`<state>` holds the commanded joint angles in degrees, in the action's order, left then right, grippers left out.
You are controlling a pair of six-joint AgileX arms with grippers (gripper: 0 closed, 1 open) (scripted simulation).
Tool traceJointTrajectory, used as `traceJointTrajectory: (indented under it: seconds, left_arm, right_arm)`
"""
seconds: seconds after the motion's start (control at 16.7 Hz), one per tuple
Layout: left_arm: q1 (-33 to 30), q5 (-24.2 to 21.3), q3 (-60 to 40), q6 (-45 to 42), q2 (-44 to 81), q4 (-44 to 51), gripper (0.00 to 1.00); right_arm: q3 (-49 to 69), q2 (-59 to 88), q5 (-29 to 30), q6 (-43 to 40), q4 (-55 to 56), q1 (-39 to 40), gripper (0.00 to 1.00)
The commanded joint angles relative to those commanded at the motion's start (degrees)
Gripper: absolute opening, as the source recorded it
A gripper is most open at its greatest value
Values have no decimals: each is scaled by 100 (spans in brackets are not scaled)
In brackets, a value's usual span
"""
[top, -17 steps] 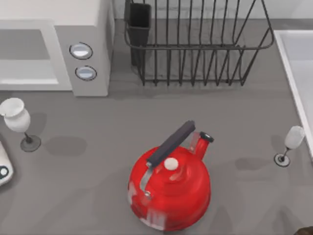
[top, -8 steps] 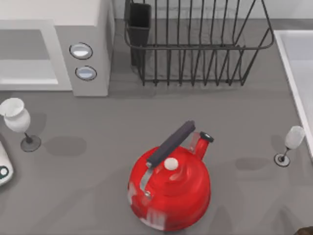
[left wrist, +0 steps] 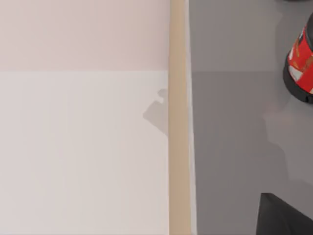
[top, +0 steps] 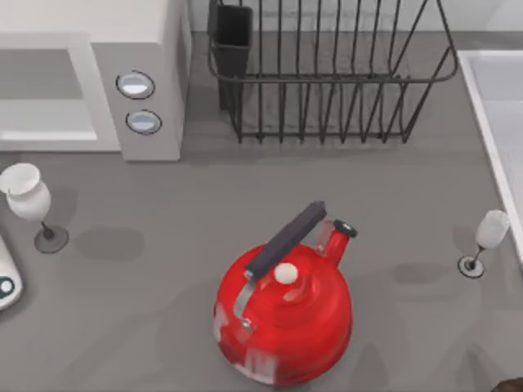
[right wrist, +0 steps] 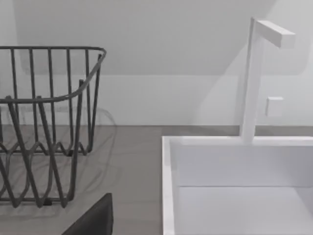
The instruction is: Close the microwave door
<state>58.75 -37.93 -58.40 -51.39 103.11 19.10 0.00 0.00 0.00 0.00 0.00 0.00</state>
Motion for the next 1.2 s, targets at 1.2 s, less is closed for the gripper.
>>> traceJointTrajectory:
  seconds: [1.2]
  left_arm:
    - [-1146, 628, 2122, 1285, -1995, -913, 0]
  right_arm:
    - [0, 0, 0, 0, 0, 0, 100]
